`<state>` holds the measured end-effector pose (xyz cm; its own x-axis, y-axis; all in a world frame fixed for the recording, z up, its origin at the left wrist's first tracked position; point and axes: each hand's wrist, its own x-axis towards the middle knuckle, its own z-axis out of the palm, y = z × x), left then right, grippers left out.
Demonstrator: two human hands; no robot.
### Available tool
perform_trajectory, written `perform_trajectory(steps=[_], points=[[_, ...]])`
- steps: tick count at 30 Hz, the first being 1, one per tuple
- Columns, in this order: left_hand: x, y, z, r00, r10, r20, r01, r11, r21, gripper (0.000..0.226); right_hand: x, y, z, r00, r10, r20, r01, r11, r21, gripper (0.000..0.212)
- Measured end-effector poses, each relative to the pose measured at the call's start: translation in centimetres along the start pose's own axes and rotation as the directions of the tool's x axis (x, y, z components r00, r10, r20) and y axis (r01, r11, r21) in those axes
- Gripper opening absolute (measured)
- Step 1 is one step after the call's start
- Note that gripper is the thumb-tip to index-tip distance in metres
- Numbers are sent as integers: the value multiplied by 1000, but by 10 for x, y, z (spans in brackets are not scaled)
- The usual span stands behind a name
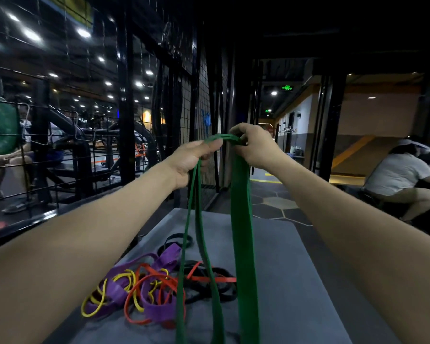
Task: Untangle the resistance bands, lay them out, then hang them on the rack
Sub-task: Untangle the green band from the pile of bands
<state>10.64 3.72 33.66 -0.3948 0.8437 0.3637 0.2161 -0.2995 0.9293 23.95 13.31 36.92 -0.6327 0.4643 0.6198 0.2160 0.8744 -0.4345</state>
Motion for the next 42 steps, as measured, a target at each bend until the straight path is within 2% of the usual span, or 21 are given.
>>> perform_trajectory(steps=[2,5,8,12,14,19,23,26,30,33,35,38,40,42], points=[[-2,-6,6,1000,-23,19,21,997,72,13,6,0,-3,996,-12,-85,6,998,-67,32],[-3,-11,20,998,2,63,-7,996,90,16,13,-3,-5,985,-41,-169,16,989,-147,28],[-2,-18,37,998,37,51,-41,995,87,34,18,-7,-7,972,-50,-228,16,989,-149,29],[3,-45,57,1000,8,24,-10,996,87,68,24,-6,-15,954,-57,-295,16,990,-140,31],[4,-61,69,1000,-7,19,5,993,121,78,24,-2,-20,941,-48,-335,6,992,-124,30],[7,-105,92,995,-91,31,85,985,153,67,14,24,-46,888,43,-457,-88,993,-78,28],[17,-119,95,991,-102,89,68,944,324,50,0,59,-58,851,124,-510,-211,971,-116,36],[27,-120,94,984,-120,136,65,934,350,65,-15,89,-66,857,197,-477,-347,904,-249,39],[39,-121,96,977,-133,168,73,944,321,49,-26,128,-71,898,253,-361,-410,780,-473,34],[42,-123,99,976,-139,167,79,943,323,41,-34,148,-67,928,265,-263,-373,684,-627,38],[45,-122,100,978,-140,154,83,942,325,33,-42,157,-59,951,232,-203,-308,677,-669,42],[49,-115,97,983,-127,131,85,955,283,32,-55,170,-39,974,197,-108,-213,660,-721,37],[50,-107,92,986,-121,118,82,953,293,30,-64,175,-27,968,238,-75,-220,671,-708,35],[47,-100,85,985,-126,117,82,942,326,25,-71,175,-21,959,273,-74,-256,726,-639,32]])
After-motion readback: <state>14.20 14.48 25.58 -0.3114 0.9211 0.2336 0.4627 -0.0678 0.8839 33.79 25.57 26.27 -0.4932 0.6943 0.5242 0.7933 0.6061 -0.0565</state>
